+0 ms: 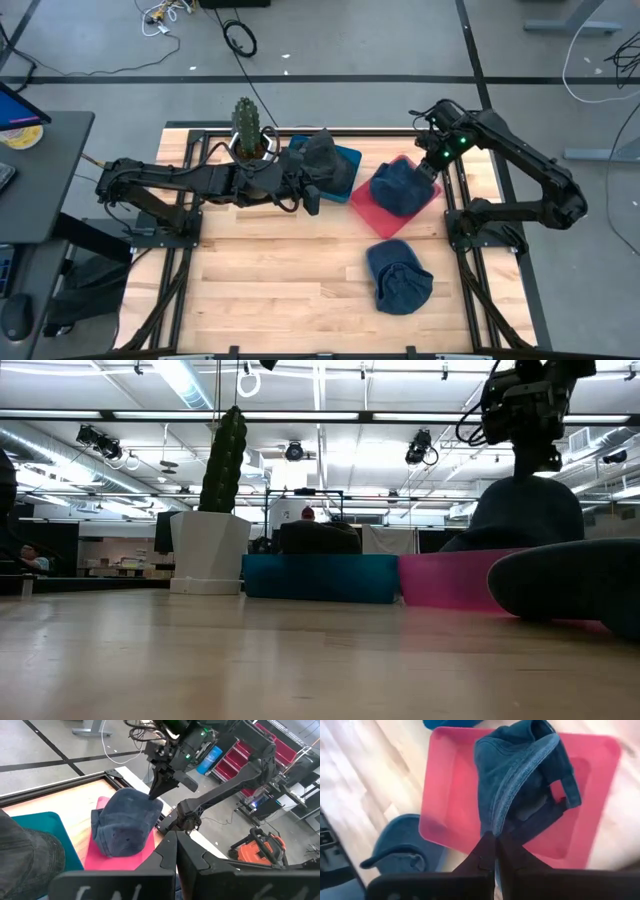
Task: Pick & Place hat
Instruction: Put the left blue cap into the pink bin
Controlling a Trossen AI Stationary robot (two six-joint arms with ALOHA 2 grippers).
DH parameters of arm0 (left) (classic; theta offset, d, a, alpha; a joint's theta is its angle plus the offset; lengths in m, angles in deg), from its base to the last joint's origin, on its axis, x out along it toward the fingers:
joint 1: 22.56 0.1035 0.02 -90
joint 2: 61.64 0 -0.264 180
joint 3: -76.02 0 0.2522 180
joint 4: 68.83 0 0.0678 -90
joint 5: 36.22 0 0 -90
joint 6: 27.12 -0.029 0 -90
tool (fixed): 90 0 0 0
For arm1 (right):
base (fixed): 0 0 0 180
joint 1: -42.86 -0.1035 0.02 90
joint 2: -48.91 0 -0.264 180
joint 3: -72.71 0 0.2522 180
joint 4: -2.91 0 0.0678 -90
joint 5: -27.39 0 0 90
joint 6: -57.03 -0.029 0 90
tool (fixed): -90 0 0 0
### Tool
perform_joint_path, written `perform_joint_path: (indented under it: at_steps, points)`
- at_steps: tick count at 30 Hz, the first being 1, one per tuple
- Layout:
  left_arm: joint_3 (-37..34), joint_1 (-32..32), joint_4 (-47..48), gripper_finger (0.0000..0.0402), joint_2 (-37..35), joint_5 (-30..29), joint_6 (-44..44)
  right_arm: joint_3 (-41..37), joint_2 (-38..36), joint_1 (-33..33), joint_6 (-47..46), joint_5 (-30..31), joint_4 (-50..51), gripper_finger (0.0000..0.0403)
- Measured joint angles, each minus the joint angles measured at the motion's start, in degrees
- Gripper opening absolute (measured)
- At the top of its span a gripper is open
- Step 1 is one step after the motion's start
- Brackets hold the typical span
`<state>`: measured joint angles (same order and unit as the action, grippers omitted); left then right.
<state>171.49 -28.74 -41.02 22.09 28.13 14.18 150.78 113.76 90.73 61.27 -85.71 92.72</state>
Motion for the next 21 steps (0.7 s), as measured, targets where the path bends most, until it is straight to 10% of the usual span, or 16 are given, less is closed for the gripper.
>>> perform_joint_path:
  at_steps: [21]
  points:
    - [0.0,0.0,0.0,0.0003,0.0,0.0,0.0,-24.4,0.1,5.9,-5.8,-27.2,-23.7,0.0]
